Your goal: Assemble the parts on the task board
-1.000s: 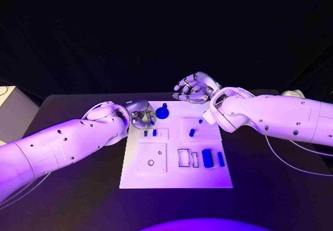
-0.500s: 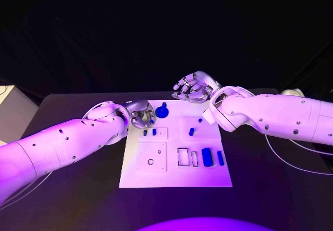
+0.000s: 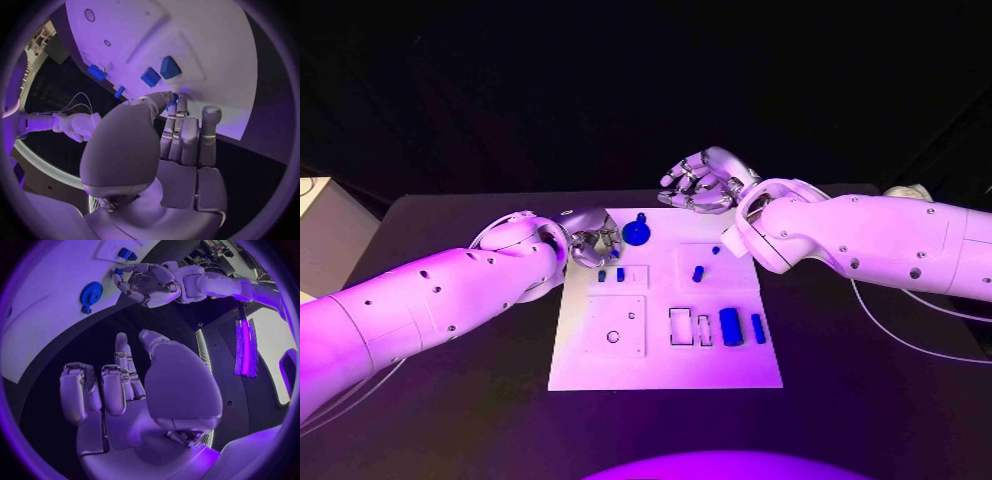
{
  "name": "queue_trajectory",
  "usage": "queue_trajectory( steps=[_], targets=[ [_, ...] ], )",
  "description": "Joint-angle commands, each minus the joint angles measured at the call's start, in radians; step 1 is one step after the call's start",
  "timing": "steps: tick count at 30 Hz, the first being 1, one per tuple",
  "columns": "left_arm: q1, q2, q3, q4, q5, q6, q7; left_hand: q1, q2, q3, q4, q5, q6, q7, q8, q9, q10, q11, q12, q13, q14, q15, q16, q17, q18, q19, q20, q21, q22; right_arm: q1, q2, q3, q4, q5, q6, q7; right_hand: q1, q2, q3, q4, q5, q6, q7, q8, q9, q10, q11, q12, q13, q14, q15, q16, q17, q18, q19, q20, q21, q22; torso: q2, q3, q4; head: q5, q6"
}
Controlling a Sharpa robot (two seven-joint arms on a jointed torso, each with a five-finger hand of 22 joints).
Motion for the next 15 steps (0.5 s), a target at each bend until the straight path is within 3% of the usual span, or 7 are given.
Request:
queue_trajectory(
  steps=[1, 9, 15],
  targets=[
    [-0.007, -0.003, -0.005, 0.003, 0.001, 0.016, 0.000, -0.009, 0.000, 0.001, -0.008, 0.002, -0.008, 0.008, -0.008, -0.001, -0.004, 0.005, -0.010, 0.001, -0.009, 0.005, 0.000, -0.007, -0.012, -0.010, 0.001, -0.007, -0.003, 0.000, -0.001, 0.000, 0.001, -0.007, 0.009, 0.007, -0.008, -0.003, 0.006, 0.000, -0.003, 0.005, 0.005, 0.006, 0.002, 0.005, -0.001, -0.008, -0.005, 0.061, 0.002, -0.008, 0.100, 0.019, 0.060, 0.002, -0.007, 0.213, 0.001, -0.0002, 0.0001, 0.000, 0.001],
    [-0.007, -0.005, -0.005, 0.004, 0.009, 0.010, 0.000, -0.022, -0.009, 0.013, -0.016, 0.002, -0.076, 0.022, -0.064, -0.019, -0.021, 0.019, -0.043, 0.005, -0.032, 0.019, -0.003, -0.038, -0.008, -0.028, 0.011, -0.021, -0.017, 0.000, -0.001, 0.000, 0.000, -0.007, 0.008, 0.008, -0.010, -0.003, 0.007, 0.000, -0.003, 0.005, 0.005, 0.006, 0.002, 0.001, 0.000, -0.016, -0.012, 0.060, 0.002, -0.011, 0.098, 0.020, 0.059, 0.002, -0.010, 0.212, 0.001, 0.0000, 0.0000, 0.000, 0.002],
    [-0.007, -0.005, -0.005, 0.004, 0.012, 0.008, -0.001, -0.026, -0.012, 0.014, -0.017, 0.002, -0.090, 0.024, -0.074, -0.023, -0.021, 0.020, -0.047, 0.007, -0.036, 0.019, -0.003, -0.043, -0.008, -0.028, 0.012, -0.021, -0.017, 0.000, -0.001, 0.000, 0.000, -0.007, 0.008, 0.008, -0.011, -0.004, 0.007, -0.001, -0.004, 0.004, 0.006, 0.005, 0.002, -0.001, 0.001, -0.019, -0.015, 0.059, 0.003, -0.012, 0.096, 0.021, 0.057, 0.002, -0.015, 0.211, 0.001, 0.0001, -0.0007, 0.001, 0.002]
  ],
)
